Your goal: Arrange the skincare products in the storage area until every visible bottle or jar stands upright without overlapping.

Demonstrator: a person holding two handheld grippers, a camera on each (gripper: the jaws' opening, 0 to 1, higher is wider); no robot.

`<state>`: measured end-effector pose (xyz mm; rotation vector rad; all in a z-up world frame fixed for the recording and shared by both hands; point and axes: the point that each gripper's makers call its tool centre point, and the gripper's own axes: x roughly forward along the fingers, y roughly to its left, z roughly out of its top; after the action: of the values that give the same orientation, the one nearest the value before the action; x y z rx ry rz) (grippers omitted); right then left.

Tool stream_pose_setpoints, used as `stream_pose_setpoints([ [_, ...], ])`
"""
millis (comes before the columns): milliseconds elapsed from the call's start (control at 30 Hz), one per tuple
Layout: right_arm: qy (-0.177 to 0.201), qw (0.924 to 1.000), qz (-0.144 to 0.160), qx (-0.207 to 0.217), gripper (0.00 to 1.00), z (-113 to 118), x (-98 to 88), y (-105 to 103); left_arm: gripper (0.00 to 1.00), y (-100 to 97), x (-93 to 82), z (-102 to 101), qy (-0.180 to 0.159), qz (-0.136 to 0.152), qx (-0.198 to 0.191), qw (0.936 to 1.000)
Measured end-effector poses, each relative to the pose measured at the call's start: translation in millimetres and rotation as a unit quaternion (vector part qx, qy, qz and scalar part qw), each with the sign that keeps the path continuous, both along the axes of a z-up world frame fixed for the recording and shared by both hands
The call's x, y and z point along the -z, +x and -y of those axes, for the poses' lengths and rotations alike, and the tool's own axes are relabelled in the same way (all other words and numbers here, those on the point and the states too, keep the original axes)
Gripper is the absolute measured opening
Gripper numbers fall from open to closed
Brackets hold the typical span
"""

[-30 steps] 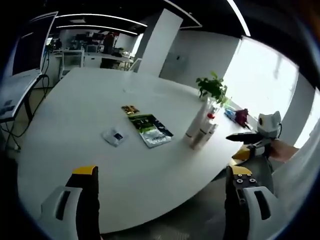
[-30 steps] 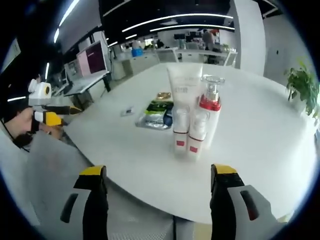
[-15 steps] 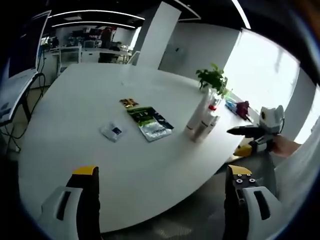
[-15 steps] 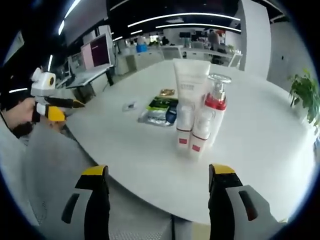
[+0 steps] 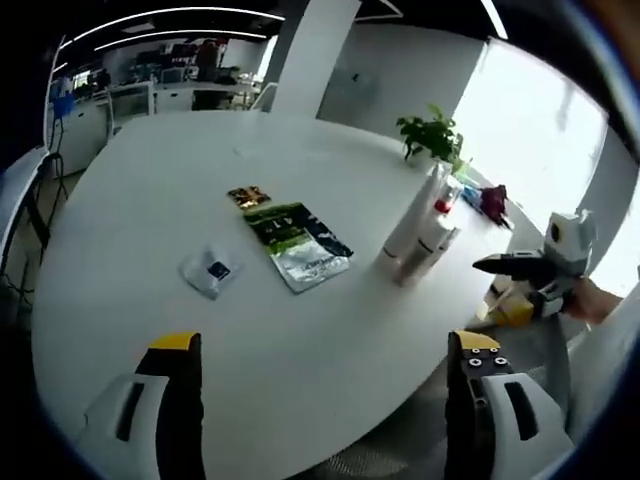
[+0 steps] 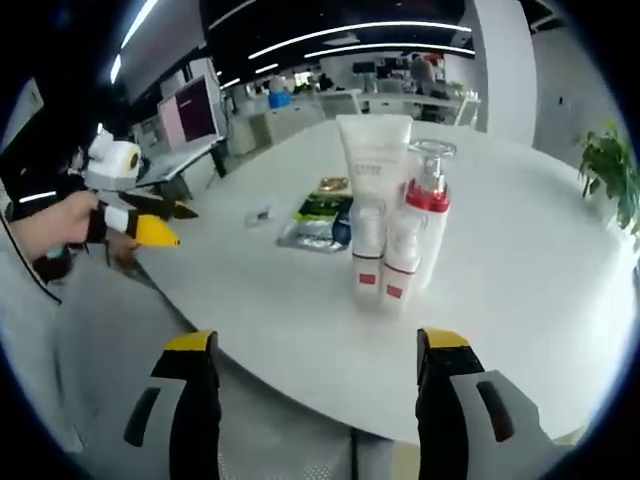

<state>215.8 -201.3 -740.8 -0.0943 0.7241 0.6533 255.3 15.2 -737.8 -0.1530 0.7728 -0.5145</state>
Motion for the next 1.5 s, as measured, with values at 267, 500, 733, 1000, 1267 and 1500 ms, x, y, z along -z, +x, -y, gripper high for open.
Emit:
stream_pose_setpoints([
  [267, 0.012, 0.9999, -0.01, 0.001, 0.81, -0.9, 0.2, -1.3, 0.95, 19.3, 12.1, 24.6, 0.022, -0.02, 0.001, 0.9996],
  [500, 0.018, 0.9997, -0.017, 0.003, 0.8, -1.3, 0.8, -2.5, 0.94, 46.7, 29.3, 37.3, 0.034, -0.04, -0.007, 0.9986],
  [733, 0.018, 0.9997, -0.018, 0.003, 0.8, -1.3, 0.7, -3.3, 0.94, 65.0, 33.1, 51.2, 0.047, -0.049, -0.016, 0.9976],
  [1000, 0.017, 0.9996, -0.022, 0.003, 0.78, -1.8, 1.2, -4.0, 0.92, 94.8, 40.8, 68.4, 0.058, -0.064, -0.025, 0.996],
  [1267, 0.026, 0.999, -0.033, 0.011, 0.76, -0.4, 2.6, -4.0, 0.92, 125.9, 54.6, 77.9, 0.088, -0.069, -0.059, 0.992],
  [1500, 0.035, 0.9986, -0.035, 0.018, 0.75, 0.8, 1.5, -3.5, 0.94, 140.4, 64.0, 80.1, 0.106, -0.074, -0.088, 0.9877],
])
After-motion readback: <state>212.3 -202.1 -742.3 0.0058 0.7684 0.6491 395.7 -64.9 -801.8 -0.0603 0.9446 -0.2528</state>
